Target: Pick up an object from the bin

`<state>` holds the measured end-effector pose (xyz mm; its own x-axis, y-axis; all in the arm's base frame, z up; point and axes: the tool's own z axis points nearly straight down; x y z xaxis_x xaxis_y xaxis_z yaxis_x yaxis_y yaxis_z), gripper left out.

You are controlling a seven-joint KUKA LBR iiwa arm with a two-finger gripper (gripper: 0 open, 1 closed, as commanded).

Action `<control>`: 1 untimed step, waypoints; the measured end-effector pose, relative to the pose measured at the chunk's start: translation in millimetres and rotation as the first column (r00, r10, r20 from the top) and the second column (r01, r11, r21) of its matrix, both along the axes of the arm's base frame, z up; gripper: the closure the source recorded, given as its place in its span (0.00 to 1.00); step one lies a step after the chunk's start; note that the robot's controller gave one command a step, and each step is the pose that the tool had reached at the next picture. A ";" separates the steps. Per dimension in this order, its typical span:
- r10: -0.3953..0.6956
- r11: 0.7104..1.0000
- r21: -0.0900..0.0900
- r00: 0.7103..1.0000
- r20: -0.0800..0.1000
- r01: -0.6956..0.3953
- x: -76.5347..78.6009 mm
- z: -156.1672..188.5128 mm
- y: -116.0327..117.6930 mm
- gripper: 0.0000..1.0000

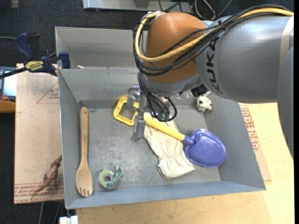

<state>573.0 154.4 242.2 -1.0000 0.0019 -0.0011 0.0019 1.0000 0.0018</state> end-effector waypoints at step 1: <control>0.000 1.000 0.000 1.000 0.000 0.000 0.0 0.0 0.0 0.00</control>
Offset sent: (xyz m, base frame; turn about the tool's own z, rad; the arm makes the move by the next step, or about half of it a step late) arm 0.0108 0.0083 -0.0539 0.0211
